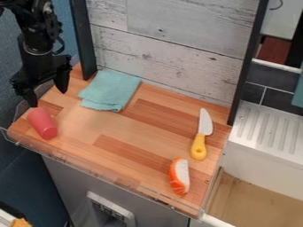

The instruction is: Move a blue cloth from top left to bottom center of the table

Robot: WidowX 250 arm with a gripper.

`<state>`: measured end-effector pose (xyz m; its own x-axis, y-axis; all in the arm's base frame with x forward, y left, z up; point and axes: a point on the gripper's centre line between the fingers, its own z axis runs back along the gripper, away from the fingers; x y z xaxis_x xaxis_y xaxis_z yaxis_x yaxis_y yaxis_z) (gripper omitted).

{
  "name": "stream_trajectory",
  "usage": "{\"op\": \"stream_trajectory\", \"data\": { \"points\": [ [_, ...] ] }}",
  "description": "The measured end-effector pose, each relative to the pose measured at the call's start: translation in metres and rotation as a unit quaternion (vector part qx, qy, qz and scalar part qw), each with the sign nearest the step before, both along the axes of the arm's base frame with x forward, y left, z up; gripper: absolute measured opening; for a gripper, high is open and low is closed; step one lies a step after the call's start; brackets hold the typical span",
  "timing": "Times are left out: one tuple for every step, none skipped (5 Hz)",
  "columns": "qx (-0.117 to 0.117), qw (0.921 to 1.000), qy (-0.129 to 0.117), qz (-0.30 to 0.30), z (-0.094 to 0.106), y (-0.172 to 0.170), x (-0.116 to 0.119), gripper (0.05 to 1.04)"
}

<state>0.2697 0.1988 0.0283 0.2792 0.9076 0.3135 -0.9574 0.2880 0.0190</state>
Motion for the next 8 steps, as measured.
{"op": "stream_trajectory", "data": {
  "points": [
    [-0.009, 0.9998, 0.018, 0.003, -0.012, -0.002, -0.004, 0.999],
    [0.012, 0.9990, 0.039, -0.017, -0.017, -0.006, 0.009, 0.999],
    [0.003, 0.9988, 0.043, -0.024, -0.020, -0.005, 0.032, 0.999],
    [-0.009, 0.9980, 0.052, -0.036, -0.030, 0.002, 0.055, 0.999],
    [-0.031, 0.9967, 0.052, -0.054, -0.047, 0.006, 0.080, 0.999],
    [-0.044, 0.9953, 0.056, -0.065, -0.059, 0.006, 0.097, 0.999],
    [-0.061, 0.9928, 0.036, -0.097, -0.073, -0.001, 0.116, 0.999],
    [-0.061, 0.9912, 0.021, -0.116, -0.071, -0.003, 0.126, 0.999]
  ]
}}
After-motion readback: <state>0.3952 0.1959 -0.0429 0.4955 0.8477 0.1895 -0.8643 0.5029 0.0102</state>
